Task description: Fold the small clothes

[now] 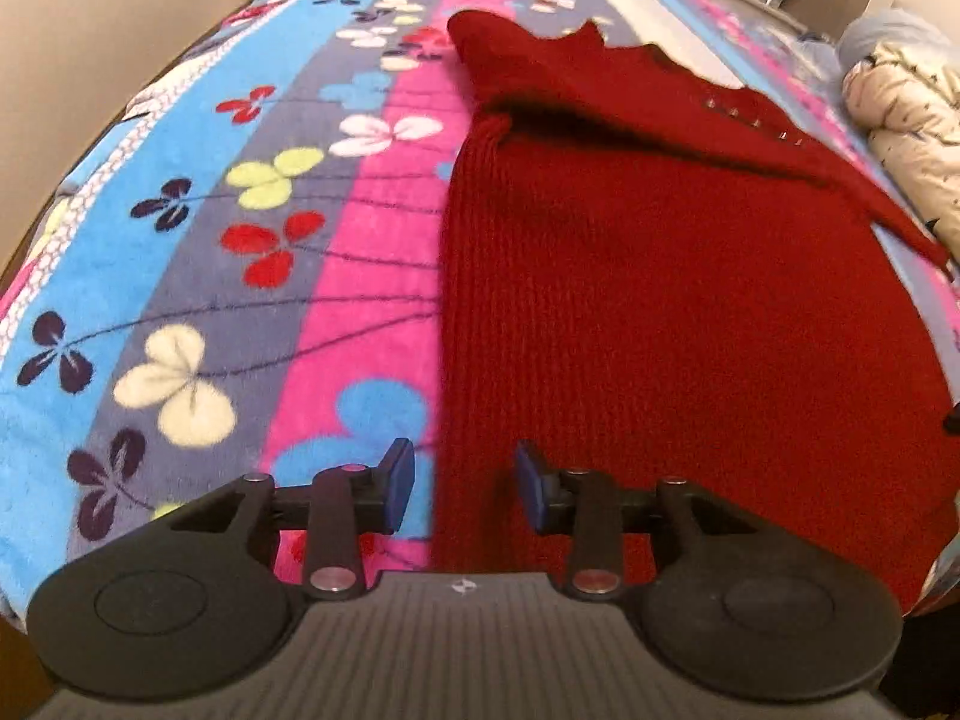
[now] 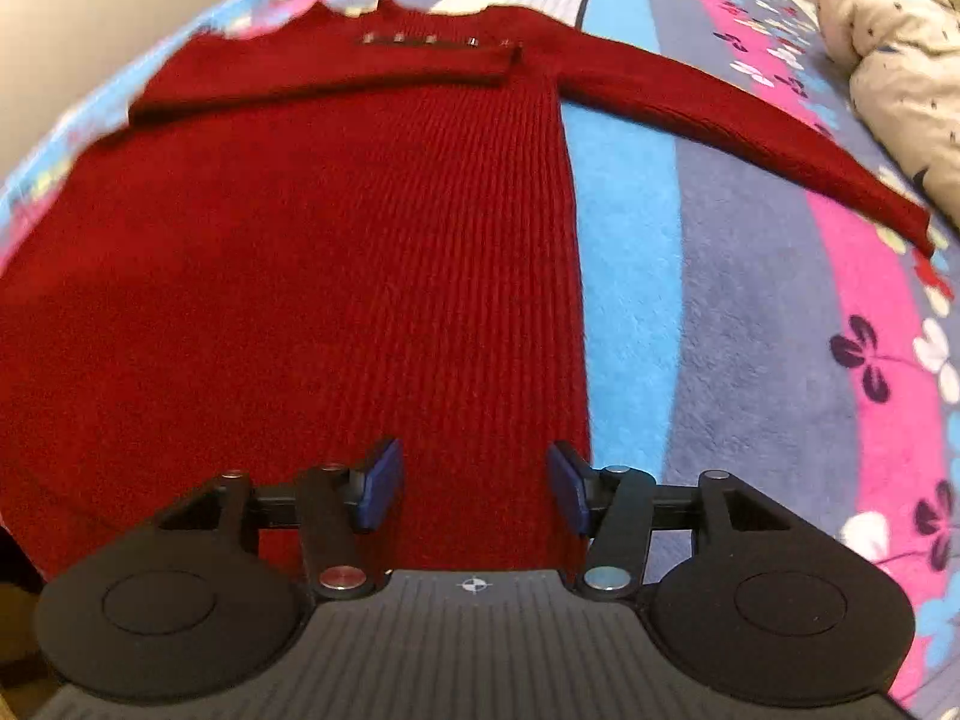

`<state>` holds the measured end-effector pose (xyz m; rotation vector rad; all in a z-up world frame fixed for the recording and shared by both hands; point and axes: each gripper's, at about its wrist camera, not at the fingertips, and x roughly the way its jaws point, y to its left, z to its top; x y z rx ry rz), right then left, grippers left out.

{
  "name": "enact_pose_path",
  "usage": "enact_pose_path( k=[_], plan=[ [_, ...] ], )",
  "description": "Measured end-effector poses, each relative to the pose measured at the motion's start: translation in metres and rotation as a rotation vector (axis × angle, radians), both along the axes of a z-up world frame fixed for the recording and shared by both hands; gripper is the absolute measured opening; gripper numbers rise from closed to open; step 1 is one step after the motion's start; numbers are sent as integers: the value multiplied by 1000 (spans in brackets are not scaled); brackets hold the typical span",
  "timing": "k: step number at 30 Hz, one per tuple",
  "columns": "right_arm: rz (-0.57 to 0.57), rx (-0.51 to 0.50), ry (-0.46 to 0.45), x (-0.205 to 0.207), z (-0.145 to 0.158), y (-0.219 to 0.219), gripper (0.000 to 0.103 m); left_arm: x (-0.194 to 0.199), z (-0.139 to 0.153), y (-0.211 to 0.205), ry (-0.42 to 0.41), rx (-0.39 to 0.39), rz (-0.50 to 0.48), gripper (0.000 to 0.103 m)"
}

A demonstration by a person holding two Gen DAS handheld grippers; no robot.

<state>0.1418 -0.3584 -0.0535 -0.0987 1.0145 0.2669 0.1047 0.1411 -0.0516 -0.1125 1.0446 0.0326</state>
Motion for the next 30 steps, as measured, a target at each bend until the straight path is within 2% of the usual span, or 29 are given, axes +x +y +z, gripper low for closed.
enact_pose_path(
  k=[2, 5, 7, 14, 16, 22, 25, 30],
  plan=[
    [2, -66, 38, -1, -9, 3, 57, 4, -4, -4, 31, 8, -13, 43],
    [0, -55, 29, 2, -4, 3, 57, 4, -20, -10, 109, 85, -46, 48],
    [-14, -41, 24, 2, -4, 1, 57, 3, -19, -14, 94, 113, -61, 48],
    [-13, -61, 32, 1, -8, 1, 59, 2, -18, -12, 79, 100, -47, 48],
    [-26, -51, 11, 1, -5, 1, 59, 3, -16, -11, 56, 97, -49, 49],
    [-97, -25, -99, 4, 10, -7, 59, 1, 1, -11, -43, 95, -15, 60],
    [-151, -10, -157, 5, 18, -16, 59, 1, 10, -12, -97, 97, -3, 70],
    [-237, 52, -278, 0, 35, -29, 59, -2, 23, -16, -203, 111, 7, 70]
  ],
)
